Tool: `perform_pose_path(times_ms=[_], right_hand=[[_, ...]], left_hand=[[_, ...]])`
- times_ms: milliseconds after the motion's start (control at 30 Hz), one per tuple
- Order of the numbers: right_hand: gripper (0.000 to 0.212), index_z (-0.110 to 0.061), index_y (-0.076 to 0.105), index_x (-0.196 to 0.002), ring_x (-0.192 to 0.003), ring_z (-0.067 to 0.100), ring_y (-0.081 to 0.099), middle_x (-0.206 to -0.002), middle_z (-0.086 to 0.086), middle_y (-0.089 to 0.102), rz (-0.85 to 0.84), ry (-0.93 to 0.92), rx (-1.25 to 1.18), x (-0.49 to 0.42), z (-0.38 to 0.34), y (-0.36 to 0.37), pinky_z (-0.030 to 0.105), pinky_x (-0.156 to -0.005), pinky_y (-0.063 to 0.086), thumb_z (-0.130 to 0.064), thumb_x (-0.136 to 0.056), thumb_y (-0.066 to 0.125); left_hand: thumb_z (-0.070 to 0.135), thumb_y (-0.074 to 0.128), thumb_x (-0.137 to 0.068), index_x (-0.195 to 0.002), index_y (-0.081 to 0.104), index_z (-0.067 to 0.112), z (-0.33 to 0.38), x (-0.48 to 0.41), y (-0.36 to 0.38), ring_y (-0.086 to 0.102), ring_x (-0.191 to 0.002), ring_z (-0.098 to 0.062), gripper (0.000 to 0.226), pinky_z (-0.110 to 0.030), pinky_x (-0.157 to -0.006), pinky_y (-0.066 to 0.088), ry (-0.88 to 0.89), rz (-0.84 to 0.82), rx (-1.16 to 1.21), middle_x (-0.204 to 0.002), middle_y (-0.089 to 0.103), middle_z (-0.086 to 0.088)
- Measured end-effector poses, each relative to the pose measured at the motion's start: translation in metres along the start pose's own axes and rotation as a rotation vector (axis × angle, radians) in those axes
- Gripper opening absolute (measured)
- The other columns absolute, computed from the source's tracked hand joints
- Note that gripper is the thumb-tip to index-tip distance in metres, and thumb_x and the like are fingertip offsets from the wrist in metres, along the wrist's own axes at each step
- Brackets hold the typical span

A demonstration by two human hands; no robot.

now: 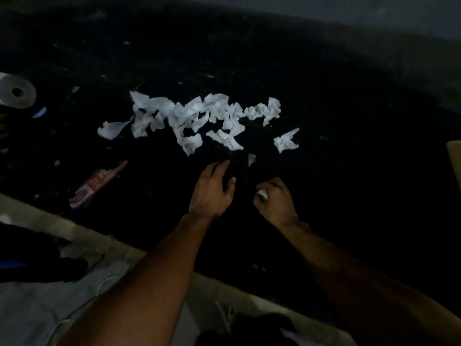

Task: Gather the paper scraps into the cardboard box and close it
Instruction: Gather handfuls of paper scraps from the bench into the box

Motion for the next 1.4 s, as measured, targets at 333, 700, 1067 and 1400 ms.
perform_pose_path(times_ms=[333, 700, 1067, 1400], right_hand=[[0.039, -0.005, 0.064, -0.120, -0.107, 0.035, 0.055, -0.121, 0.023, 0.049, 0.378, 0.019, -0.042, -0.122, -0.003, -0.084, 0.034, -0.099, 0.046, -0.006, -0.081, 0.067], [0.032, -0.008, 0.058, -0.113, -0.113, 0.035, 0.048, -0.122, 0.021, 0.048, 0.254, 0.282, 0.009, -0.143, 0.040, -0.053, 0.032, -0.093, 0.039, -0.014, -0.083, 0.067], [0.050, -0.007, 0.055, -0.132, -0.121, 0.027, 0.047, -0.139, 0.019, 0.036, 0.395, 0.048, -0.114, -0.223, -0.042, -0.093, 0.015, -0.099, 0.029, -0.015, -0.084, 0.064], [0.074, -0.061, 0.009, -0.143, -0.145, 0.033, -0.021, -0.160, 0.000, -0.022, 0.046, 0.073, 0.269, -0.237, -0.009, -0.017, 0.058, -0.114, -0.009, -0.085, -0.077, 0.030]], left_hand=[[0.019, 0.063, -0.088, -0.131, 0.054, 0.019, 0.001, -0.120, 0.022, 0.038, -0.127, -0.032, 0.044, -0.042, -0.105, 0.037, 0.123, 0.020, -0.143, -0.140, 0.042, -0.013], [0.009, 0.063, -0.087, -0.104, 0.065, 0.008, -0.013, -0.140, 0.045, 0.055, -0.093, -0.032, 0.017, -0.037, -0.084, 0.044, 0.300, -0.010, -0.038, -0.103, 0.061, -0.014], [0.011, 0.059, -0.090, -0.126, 0.054, 0.005, -0.012, -0.258, 0.011, 0.046, -0.118, -0.035, 0.037, -0.037, -0.100, 0.038, 0.257, 0.102, -0.035, -0.132, 0.049, -0.019], [0.044, 0.041, -0.095, -0.144, 0.038, 0.032, -0.071, -0.261, 0.068, 0.016, -0.141, -0.042, 0.050, -0.053, -0.114, 0.020, 0.233, -0.177, -0.317, -0.156, 0.020, -0.017]])
Point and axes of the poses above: each hand's wrist, its own x-axis away from the middle knuckle, its own y-axis out of the palm, z = x × y, the point moved 9 cm from there along -x, towards the middle knuckle
